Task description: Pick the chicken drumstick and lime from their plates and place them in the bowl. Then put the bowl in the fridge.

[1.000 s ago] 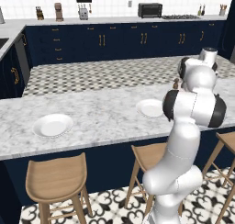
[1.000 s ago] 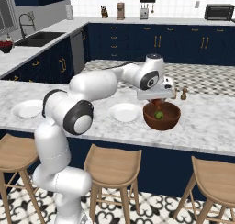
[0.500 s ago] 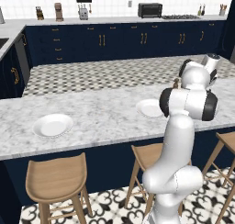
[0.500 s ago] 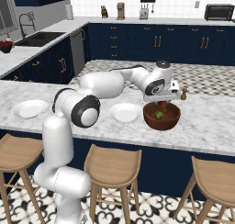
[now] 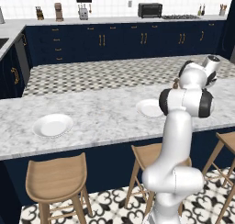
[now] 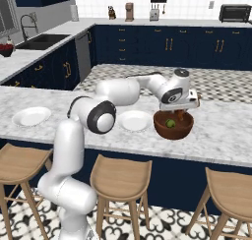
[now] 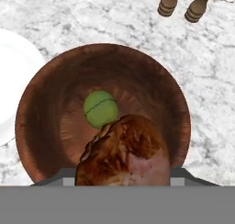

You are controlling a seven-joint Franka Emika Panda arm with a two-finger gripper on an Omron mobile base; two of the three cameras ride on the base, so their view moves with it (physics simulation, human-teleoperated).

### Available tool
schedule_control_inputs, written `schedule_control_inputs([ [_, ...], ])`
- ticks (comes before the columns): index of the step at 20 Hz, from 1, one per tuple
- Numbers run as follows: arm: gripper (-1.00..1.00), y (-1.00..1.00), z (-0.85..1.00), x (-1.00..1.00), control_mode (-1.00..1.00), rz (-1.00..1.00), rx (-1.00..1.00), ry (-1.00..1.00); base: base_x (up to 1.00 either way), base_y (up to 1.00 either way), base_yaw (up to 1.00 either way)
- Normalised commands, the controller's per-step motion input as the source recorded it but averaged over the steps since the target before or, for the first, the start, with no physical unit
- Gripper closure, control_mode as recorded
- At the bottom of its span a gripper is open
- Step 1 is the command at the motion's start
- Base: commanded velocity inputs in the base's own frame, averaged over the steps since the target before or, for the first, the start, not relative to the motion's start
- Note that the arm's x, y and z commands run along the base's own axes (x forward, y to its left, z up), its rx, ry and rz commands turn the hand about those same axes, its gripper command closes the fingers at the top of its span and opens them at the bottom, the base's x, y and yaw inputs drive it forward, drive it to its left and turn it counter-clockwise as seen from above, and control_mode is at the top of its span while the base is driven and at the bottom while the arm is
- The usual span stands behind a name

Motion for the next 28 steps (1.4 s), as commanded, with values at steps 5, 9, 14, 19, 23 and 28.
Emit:
schedule_control_inputs([
  [5, 1.0, 0.0, -0.56, 0.22, -1.0, 0.0, 0.0, 0.0, 0.0, 0.0, 0.0],
  [9, 1.0, -0.13, -0.25, 0.37, -1.0, 0.0, 0.0, 0.0, 0.0, 0.0, 0.0],
  [14, 1.0, 0.0, -0.25, 0.06, -1.0, 0.0, 0.0, 0.0, 0.0, 0.0, 0.0],
  [19, 1.0, 0.0, -0.19, 0.04, -1.0, 0.0, 0.0, 0.0, 0.0, 0.0, 0.0],
  [23, 1.0, 0.0, -0.15, 0.0, -1.0, 0.0, 0.0, 0.0, 0.0, 0.0, 0.0],
  [28, 1.0, 0.0, -0.08, 0.02, -1.0, 0.0, 0.0, 0.0, 0.0, 0.0, 0.0],
])
